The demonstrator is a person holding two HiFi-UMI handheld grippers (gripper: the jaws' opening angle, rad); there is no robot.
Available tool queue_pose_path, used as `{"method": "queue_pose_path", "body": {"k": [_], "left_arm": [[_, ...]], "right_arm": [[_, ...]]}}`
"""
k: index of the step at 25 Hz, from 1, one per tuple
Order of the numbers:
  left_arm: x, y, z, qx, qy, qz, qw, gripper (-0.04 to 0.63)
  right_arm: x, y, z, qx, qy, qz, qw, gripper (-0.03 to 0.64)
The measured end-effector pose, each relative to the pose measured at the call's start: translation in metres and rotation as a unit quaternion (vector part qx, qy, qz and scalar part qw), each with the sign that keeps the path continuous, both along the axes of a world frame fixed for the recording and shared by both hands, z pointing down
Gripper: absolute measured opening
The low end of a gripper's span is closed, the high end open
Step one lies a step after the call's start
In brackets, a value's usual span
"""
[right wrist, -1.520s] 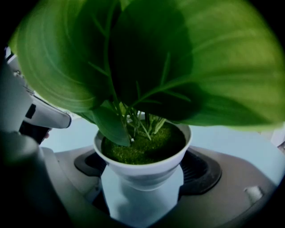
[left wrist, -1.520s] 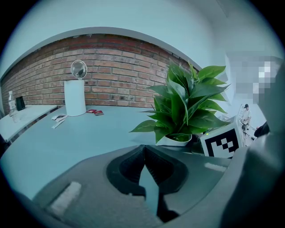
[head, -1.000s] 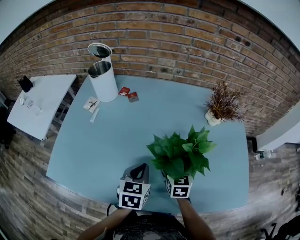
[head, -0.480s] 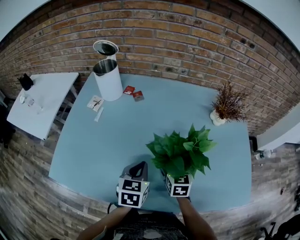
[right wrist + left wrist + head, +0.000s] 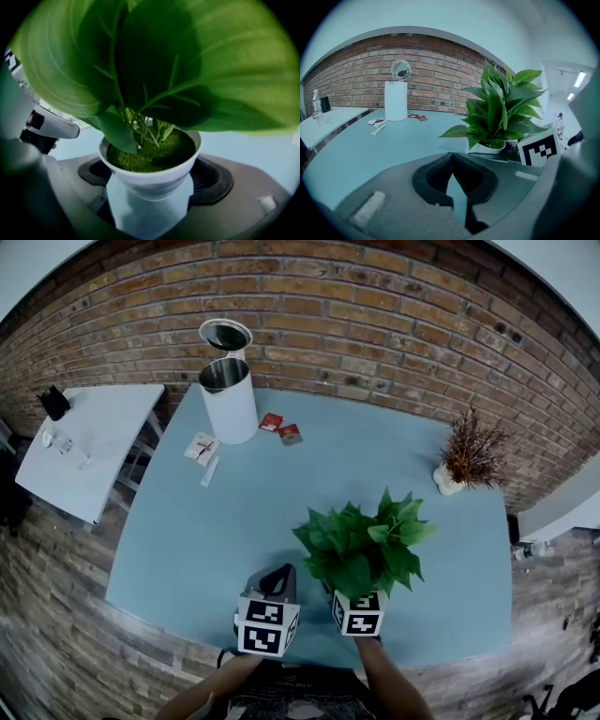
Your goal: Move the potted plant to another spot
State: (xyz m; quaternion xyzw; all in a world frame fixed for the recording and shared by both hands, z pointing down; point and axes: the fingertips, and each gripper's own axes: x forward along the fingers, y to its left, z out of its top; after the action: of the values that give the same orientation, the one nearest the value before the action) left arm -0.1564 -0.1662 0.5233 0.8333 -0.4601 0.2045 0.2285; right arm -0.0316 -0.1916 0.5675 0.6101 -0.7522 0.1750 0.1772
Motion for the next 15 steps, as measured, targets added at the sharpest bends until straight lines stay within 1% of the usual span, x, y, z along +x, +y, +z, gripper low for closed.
{"method": "queue_pose_path", "body": {"k": [15], "left_arm": [[-0.050, -0.015, 0.006, -0.002, -0.007, 0.015, 0.9999, -0.002]], "right_arm": [[-0.066, -0.012, -0.001, 0.007, -0.002, -0.004, 1.000, 0.505]]}}
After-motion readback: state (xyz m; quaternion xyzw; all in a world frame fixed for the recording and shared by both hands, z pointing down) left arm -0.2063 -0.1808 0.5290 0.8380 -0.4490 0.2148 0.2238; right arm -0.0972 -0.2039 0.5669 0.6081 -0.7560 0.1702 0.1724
